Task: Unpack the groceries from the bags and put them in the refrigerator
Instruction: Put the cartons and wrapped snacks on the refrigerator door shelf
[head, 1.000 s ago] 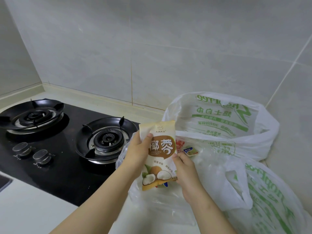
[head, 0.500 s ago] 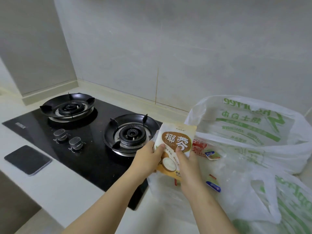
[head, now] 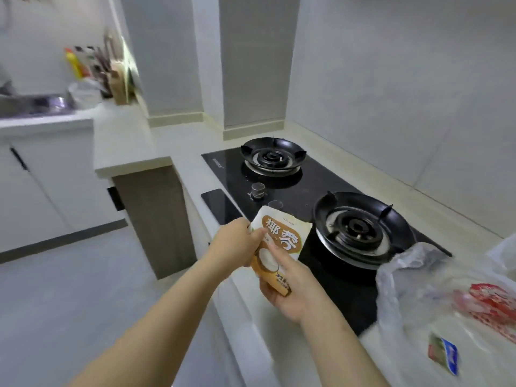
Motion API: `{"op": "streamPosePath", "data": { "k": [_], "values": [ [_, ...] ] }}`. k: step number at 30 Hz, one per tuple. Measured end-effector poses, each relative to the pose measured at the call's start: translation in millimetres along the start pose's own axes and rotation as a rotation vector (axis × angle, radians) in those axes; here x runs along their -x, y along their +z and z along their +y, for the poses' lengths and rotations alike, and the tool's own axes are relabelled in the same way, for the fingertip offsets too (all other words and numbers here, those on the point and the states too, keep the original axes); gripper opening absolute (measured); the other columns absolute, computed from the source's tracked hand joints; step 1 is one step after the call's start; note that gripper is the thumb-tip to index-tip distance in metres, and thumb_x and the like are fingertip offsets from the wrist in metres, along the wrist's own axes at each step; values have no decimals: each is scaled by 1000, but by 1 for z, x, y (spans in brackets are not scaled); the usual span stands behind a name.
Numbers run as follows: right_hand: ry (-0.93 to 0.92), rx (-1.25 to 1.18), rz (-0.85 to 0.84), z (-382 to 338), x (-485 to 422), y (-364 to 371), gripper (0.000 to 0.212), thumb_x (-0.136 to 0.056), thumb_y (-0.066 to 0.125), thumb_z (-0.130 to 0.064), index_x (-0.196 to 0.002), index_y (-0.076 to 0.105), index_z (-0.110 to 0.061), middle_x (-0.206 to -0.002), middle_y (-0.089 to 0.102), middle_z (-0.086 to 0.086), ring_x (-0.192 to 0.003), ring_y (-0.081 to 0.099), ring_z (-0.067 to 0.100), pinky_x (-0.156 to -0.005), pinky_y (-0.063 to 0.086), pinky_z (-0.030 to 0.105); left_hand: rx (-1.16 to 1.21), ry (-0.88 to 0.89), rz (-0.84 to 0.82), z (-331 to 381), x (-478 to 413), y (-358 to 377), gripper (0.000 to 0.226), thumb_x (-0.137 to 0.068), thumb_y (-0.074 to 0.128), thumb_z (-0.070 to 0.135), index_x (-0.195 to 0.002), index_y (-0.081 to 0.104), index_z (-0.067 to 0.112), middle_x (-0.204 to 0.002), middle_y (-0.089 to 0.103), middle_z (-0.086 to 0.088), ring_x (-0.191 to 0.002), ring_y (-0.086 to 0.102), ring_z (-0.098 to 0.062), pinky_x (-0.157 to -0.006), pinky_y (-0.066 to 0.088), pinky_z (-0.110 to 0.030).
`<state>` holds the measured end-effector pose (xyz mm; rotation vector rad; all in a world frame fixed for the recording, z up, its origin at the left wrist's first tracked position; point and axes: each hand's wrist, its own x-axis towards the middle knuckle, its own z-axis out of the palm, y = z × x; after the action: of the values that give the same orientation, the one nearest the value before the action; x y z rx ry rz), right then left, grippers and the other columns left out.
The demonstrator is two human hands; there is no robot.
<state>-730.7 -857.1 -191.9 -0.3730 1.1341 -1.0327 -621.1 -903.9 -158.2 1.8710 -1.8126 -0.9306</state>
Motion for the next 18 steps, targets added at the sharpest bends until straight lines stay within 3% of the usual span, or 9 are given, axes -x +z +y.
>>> {"op": "streamPosePath", "data": {
  "k": [4,6,8,11,18],
  "values": [
    [135,81,-173,41,-5,66,28,-83,69,-25,-107,65,-12,-71,69,6,-55,61,13,-46,51,21,81,-184,110,-74,25,-50,28,-98,40,36,-85,50,14,-72,55,-1,-54,51,-12,-46,45,-21],
    [157,170,-232,64,0,103,30,-82,69,-24,-109,64,-12,-79,70,7,-62,63,15,-47,51,22,131,-262,176,-113,44,-75,29,-98,39,38,-89,52,13,-79,59,-5,-57,53,-15,-53,47,-25],
    [127,268,-280,89,4,139,33,-81,72,-25,-111,63,-15,-92,71,9,-76,66,20,-50,50,24,218,-311,251,-147,70,-101,30,-98,39,38,-99,54,13,-87,63,-6,-63,57,-17,-59,50,-28],
    [51,406,-396,122,22,191,35,-81,72,-26,-114,61,-21,-101,71,6,-89,67,22,-54,52,26,326,-330,399,-188,116,-137,26,-99,38,38,-105,53,18,-90,63,-1,-69,58,-12,-49,45,-19],
    [-86,555,-756,201,100,294,22,-84,67,-20,-103,60,-30,-96,70,-6,-86,67,14,-57,53,23,344,-397,757,-269,245,-210,21,-98,38,40,-100,51,24,-89,60,3,-75,56,-11,-56,42,-24]
  ]
}}
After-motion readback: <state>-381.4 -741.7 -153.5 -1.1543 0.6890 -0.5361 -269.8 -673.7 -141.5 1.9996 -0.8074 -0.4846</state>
